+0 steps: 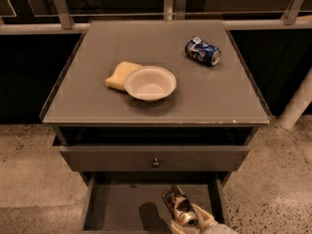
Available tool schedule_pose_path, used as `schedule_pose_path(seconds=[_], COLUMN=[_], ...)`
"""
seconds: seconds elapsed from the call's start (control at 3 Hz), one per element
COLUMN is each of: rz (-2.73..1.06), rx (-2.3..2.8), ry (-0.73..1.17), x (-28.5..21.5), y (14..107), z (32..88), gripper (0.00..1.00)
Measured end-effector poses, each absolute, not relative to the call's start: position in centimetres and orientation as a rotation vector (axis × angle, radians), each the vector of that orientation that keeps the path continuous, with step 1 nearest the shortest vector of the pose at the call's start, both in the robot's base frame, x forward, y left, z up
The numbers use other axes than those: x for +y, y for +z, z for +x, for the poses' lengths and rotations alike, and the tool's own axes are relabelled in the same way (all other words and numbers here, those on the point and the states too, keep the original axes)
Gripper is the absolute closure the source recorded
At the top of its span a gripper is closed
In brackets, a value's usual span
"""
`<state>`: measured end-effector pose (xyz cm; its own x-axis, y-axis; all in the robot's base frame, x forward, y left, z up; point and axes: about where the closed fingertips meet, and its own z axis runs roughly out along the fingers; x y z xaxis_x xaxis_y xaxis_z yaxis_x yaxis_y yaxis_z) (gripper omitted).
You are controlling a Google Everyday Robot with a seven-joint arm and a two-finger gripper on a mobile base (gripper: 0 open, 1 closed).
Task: Place orange can into middle drawer
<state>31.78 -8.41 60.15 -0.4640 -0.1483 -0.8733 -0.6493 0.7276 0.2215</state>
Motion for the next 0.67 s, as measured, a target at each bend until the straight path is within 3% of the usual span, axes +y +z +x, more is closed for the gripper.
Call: schedule_pose_path(seconds=[0.67], rz=[-0.483], rx=[2.027], ry=[0.991], x=[-6.1], y=[50.7], z=[32.4], gripper=[1.0])
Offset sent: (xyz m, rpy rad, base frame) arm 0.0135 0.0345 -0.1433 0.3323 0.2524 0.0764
